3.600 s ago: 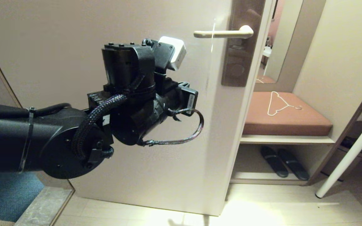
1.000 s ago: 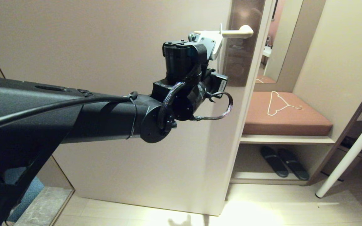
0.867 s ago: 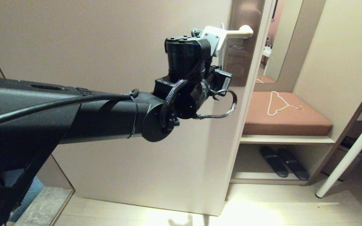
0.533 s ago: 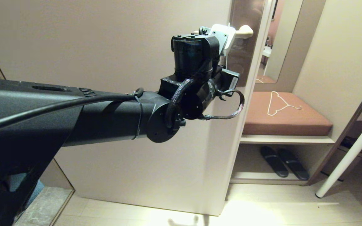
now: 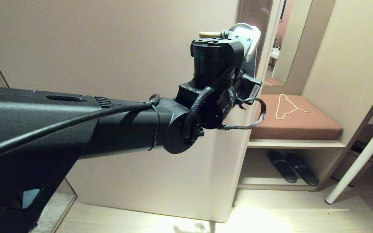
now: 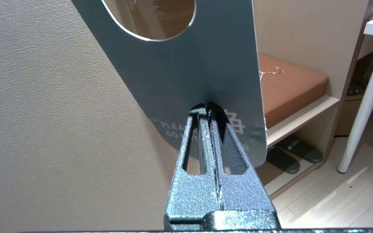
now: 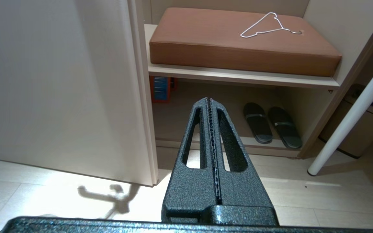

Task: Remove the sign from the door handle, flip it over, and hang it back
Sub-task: Hang the sign back with the other side facing out

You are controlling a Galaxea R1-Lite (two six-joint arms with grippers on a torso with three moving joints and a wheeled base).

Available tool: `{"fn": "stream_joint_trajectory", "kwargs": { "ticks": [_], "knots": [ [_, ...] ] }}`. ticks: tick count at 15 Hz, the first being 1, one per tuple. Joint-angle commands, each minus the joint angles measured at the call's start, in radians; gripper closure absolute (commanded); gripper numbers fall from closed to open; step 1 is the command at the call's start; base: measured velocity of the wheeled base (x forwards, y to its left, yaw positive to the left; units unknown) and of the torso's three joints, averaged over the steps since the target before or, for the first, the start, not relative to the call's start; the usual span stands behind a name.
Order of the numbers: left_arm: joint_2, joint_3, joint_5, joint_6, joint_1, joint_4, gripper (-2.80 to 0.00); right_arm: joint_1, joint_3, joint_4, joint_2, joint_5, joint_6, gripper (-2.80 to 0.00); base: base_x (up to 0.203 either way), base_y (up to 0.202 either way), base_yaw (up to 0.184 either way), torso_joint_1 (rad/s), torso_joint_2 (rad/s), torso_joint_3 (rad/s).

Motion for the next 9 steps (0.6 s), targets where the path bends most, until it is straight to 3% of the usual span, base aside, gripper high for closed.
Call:
{"fn": "stream_joint_trajectory", "kwargs": {
  "ticks": [1,9],
  "knots": [
    [0.016,-0.02,0.003,0.002,-0.001,0.007,0.0,0.0,0.0,0.0,0.002,0.0,-0.001,0.0,0.0,0.0,0.0,0.0,0.0,0.0],
    [0.012,-0.023,0.006,0.001,0.079,0.01,0.0,0.0,0.0,0.0,0.002,0.0,-0.001,0.0,0.0,0.0,0.0,0.0,0.0,0.0]
  ]
}}
